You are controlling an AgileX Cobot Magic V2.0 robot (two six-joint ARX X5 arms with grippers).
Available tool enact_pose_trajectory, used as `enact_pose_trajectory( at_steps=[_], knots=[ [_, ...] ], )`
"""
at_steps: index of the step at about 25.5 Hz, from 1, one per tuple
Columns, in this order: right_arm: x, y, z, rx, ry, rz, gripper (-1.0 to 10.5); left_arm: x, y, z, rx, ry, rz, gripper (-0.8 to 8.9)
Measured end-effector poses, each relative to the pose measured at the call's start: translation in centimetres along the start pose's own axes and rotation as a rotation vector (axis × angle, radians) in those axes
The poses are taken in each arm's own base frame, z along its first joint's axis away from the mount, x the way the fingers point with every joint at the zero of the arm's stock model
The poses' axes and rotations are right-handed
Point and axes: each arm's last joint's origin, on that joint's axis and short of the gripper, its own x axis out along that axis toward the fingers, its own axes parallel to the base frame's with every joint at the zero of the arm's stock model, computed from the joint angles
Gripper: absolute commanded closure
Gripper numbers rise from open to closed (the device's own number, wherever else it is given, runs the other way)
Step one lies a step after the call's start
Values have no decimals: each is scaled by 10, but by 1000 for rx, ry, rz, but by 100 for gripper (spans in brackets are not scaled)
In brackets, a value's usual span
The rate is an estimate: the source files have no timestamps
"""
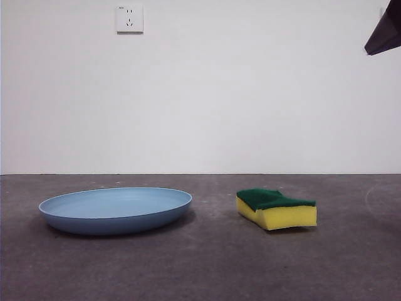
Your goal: Pick up the plate,pick up the cloth,clean the plate with the cloth
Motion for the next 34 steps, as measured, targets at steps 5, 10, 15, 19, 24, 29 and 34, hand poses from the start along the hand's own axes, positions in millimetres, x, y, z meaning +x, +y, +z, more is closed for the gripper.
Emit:
enact_pose_trajectory(
  at_steps=[5,10,15,19,24,29,34],
  knots=[
    [-9,-3,0,-26,-28,-35,945,0,0,0,0,0,0,816],
    [-42,-27,-6,-24,-233,-199,945,0,0,0,0,0,0,816],
    [-39,-41,-39,-12,-439,-317,945,0,0,0,0,0,0,816],
    [-26,-44,-69,14,-486,-343,945,0,0,0,0,0,0,816],
    [-3,-46,-108,64,-443,-330,945,0,0,0,0,0,0,816],
    [9,-46,-128,119,-396,-318,945,0,0,0,0,0,0,816],
    [9,-46,-129,136,-384,-314,945,0,0,0,0,0,0,816]
  ],
)
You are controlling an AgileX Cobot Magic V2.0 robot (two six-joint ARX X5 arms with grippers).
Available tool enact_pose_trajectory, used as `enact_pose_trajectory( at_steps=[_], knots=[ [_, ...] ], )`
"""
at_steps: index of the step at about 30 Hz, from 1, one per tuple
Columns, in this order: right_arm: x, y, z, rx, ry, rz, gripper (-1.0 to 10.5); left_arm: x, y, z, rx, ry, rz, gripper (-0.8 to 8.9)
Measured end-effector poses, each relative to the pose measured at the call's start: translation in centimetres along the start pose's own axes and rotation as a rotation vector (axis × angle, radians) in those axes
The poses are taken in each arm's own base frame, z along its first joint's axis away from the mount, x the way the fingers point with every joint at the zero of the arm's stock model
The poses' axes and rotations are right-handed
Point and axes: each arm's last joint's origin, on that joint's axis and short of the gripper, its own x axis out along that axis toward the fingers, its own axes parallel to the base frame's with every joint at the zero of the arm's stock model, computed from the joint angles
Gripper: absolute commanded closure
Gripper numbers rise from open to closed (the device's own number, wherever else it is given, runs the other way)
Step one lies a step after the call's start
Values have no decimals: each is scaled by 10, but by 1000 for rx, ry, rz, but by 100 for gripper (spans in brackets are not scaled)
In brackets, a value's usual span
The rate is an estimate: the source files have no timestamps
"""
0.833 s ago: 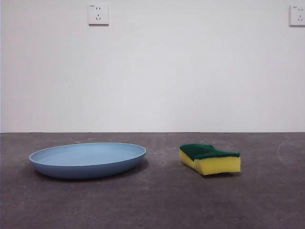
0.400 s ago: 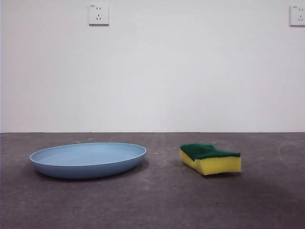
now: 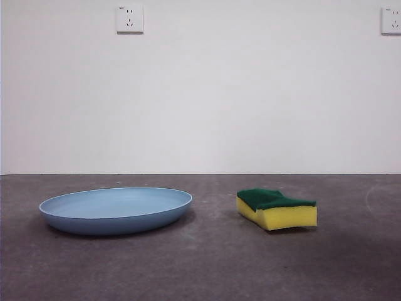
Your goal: Pick up the plate,pick up the cloth,clean the plate with the cloth
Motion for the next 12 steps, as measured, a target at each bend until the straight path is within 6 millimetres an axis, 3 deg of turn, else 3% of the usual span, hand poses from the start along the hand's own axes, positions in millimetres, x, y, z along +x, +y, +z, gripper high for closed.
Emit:
enact_pose_trajectory(
  at_steps=[12],
  knots=[
    [1,0,-7,54,79,-9,945,0,0,0,0,0,0,816]
  ],
)
